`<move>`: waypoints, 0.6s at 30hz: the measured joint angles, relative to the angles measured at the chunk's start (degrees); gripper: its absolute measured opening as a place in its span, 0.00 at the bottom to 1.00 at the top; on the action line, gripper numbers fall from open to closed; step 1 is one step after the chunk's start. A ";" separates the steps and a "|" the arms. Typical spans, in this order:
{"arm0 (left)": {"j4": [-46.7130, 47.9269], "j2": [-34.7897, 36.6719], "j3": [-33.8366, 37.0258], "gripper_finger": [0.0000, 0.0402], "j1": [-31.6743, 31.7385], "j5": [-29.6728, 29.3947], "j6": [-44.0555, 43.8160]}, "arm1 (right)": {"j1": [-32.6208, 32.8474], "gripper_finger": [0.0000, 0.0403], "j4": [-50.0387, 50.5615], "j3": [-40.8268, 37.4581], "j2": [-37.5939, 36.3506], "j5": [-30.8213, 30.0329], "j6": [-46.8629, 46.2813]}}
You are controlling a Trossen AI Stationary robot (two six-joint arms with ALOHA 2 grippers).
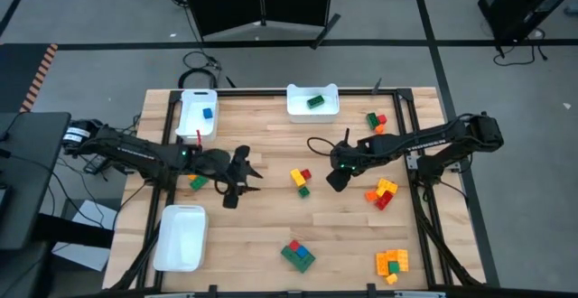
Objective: Sort blocks by size
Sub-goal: Put the orange 4 stud game piece into the bottom white bin
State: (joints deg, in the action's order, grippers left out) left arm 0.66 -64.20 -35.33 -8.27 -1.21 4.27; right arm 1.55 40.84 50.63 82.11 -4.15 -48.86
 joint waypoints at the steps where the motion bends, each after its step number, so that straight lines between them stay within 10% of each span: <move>1: -1.07 0.00 -0.01 0.45 -0.05 0.00 -0.02 | 0.18 0.47 0.00 0.00 0.00 0.15 0.03; 18: -4.76 0.00 -0.01 0.46 -0.07 0.00 -1.69 | 0.98 0.47 -1.98 0.00 0.00 0.04 -4.13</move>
State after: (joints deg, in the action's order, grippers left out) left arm -4.10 -64.20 -35.35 -8.34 -1.21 2.58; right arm 2.52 38.86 50.63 82.11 -4.11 -52.99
